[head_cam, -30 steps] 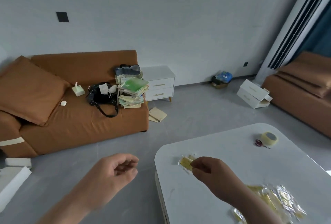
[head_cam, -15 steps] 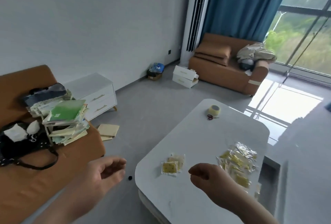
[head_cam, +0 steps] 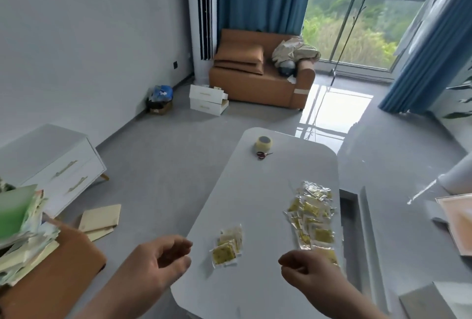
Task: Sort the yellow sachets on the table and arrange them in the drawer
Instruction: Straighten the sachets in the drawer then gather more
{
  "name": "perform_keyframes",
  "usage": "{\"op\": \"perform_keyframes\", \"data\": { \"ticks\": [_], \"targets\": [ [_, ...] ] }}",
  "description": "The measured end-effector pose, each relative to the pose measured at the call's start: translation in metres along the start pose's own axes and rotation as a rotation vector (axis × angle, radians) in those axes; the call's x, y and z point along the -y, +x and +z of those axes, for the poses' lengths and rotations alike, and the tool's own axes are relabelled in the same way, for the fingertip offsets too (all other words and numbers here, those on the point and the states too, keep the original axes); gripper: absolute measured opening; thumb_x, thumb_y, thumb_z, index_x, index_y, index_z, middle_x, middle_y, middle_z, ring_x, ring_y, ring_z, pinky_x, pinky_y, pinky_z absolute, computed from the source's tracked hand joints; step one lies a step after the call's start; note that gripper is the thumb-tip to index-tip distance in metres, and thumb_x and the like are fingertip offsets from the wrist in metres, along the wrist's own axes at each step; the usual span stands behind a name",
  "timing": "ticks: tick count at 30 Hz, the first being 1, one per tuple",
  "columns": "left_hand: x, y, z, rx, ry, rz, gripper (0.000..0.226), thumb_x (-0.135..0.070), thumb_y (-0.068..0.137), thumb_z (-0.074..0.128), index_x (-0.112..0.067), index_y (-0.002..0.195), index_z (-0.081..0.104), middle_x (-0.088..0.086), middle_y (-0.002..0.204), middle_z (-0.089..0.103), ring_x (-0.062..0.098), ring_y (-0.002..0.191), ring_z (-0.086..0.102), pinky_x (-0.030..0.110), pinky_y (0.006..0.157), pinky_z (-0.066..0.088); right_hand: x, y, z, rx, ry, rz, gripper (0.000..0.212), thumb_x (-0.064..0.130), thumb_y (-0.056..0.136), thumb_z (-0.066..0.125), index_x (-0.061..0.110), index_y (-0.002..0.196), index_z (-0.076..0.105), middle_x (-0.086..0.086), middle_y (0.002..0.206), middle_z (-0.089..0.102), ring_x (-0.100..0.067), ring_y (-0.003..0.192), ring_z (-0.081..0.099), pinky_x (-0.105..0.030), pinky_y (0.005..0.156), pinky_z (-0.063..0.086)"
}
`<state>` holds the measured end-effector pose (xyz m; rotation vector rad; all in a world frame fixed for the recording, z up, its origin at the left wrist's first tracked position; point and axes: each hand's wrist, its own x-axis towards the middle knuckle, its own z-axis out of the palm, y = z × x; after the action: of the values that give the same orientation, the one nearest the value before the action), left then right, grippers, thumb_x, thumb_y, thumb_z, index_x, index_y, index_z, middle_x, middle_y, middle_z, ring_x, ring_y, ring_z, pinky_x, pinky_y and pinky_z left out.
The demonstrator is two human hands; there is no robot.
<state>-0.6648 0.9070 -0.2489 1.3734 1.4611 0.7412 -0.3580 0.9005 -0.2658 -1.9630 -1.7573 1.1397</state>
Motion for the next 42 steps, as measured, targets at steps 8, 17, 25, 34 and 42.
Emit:
{"op": "perform_keyframes", "data": {
  "ticks": [8, 17, 25, 34, 42],
  "targets": [
    [-0.014, 0.093, -0.010, 0.068, 0.093, 0.052, 0.024, -0.007, 0.081, 0.073, -0.027, 0.091, 0.070, -0.022, 0.090, 0.074, -0.003, 0.089, 0.068, 0.010, 0.073, 0.051, 0.023, 0.075, -0.007, -0.055, 0.097, 0.030, 0.023, 0.031, 0.090, 0.060, 0.029, 0.112, 0.068, 0.018, 0.096, 0.067, 0.005, 0.090, 0.061, -0.010, 0.075, 0.045],
    [-0.013, 0.175, 0.019, 0.310, 0.121, 0.051, 0.019, -0.008, 0.072, 0.079, -0.019, 0.086, 0.073, -0.007, 0.083, 0.077, 0.003, 0.083, 0.072, 0.015, 0.072, 0.055, 0.006, 0.082, -0.027, -0.191, 0.266, 0.157, 0.029, 0.029, 0.088, 0.060, 0.022, 0.115, 0.067, 0.013, 0.095, 0.065, 0.001, 0.086, 0.060, -0.010, 0.072, 0.047],
    [0.026, 0.236, 0.027, 0.450, 0.184, 0.007, 0.017, -0.010, 0.072, 0.080, -0.026, 0.079, 0.077, -0.005, 0.083, 0.077, 0.011, 0.086, 0.073, 0.008, 0.073, 0.052, -0.012, 0.096, 0.002, -0.227, 0.335, 0.350, 0.028, 0.029, 0.088, 0.060, 0.021, 0.114, 0.068, 0.013, 0.092, 0.064, 0.000, 0.083, 0.060, -0.012, 0.072, 0.049],
    [0.121, 0.306, 0.039, 0.514, 0.250, -0.085, 0.023, -0.006, 0.082, 0.073, -0.027, 0.086, 0.070, -0.011, 0.084, 0.075, -0.004, 0.086, 0.067, 0.011, 0.072, 0.045, -0.047, 0.189, 0.090, -0.194, 0.382, 0.504, 0.025, 0.028, 0.088, 0.062, 0.022, 0.111, 0.069, 0.009, 0.097, 0.069, -0.004, 0.091, 0.065, -0.021, 0.081, 0.053],
    [0.253, 0.355, 0.093, 0.560, 0.312, -0.197, 0.016, -0.016, 0.084, 0.069, -0.029, 0.094, 0.067, -0.011, 0.096, 0.071, -0.003, 0.092, 0.064, 0.015, 0.079, 0.047, -0.123, 0.275, 0.195, -0.137, 0.442, 0.579, 0.019, 0.025, 0.088, 0.065, 0.025, 0.106, 0.069, 0.012, 0.094, 0.068, -0.002, 0.090, 0.065, -0.019, 0.076, 0.052]
  ]
}}
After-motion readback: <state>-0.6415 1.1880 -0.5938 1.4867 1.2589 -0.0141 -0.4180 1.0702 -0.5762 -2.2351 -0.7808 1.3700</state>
